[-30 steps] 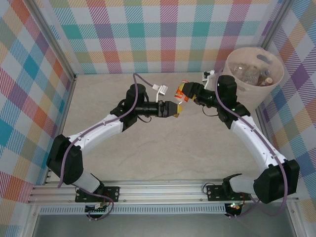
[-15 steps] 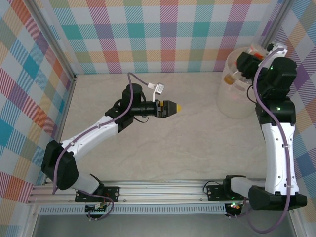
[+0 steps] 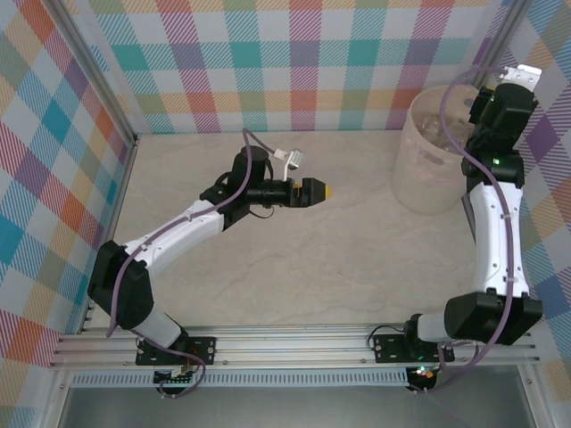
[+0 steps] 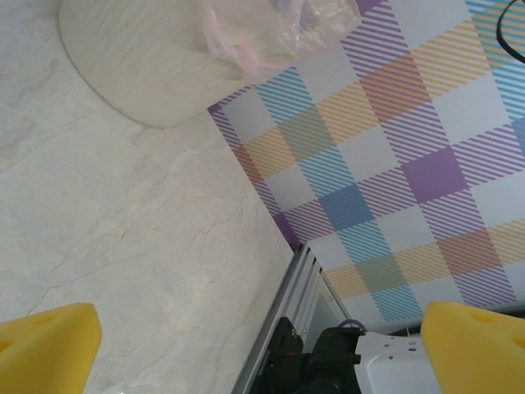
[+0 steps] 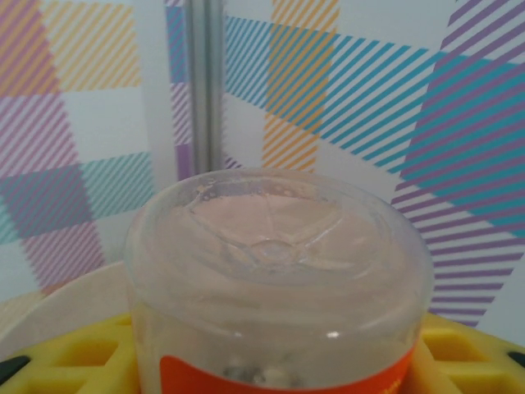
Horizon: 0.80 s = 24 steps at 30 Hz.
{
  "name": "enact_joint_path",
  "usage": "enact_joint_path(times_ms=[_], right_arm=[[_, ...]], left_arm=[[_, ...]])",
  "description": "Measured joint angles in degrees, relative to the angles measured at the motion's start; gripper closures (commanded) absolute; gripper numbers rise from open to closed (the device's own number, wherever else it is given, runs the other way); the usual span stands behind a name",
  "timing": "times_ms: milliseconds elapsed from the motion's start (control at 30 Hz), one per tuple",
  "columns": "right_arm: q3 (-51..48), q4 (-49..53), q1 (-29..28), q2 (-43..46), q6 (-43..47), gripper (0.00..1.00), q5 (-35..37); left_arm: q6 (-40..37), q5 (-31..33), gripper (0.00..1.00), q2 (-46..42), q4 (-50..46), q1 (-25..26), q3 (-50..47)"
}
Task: Put the plastic bottles in the bin
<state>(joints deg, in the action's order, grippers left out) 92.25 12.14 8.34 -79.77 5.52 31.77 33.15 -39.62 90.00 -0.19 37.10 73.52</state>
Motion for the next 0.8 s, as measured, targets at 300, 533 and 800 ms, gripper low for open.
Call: enact_joint_path(times_ms=[300, 533, 800], right_arm=[[-6.8, -12.0, -0.1, -1.8, 11.5, 0.47, 4.0], [-16.9, -18.5, -0.3, 3.1, 13.0, 0.46, 4.7], [-18.4, -23.7, 1.2, 1.6, 9.1, 0.44, 3.8]], left_arm=[[1.8, -0.4, 0.0, 4.3, -2.8, 0.0, 6.2], [3.5, -0.2, 0.0, 6.4, -3.6, 0.0, 7.5], [4.8, -0.1, 0.0, 7.8, -4.3, 0.0, 8.1]])
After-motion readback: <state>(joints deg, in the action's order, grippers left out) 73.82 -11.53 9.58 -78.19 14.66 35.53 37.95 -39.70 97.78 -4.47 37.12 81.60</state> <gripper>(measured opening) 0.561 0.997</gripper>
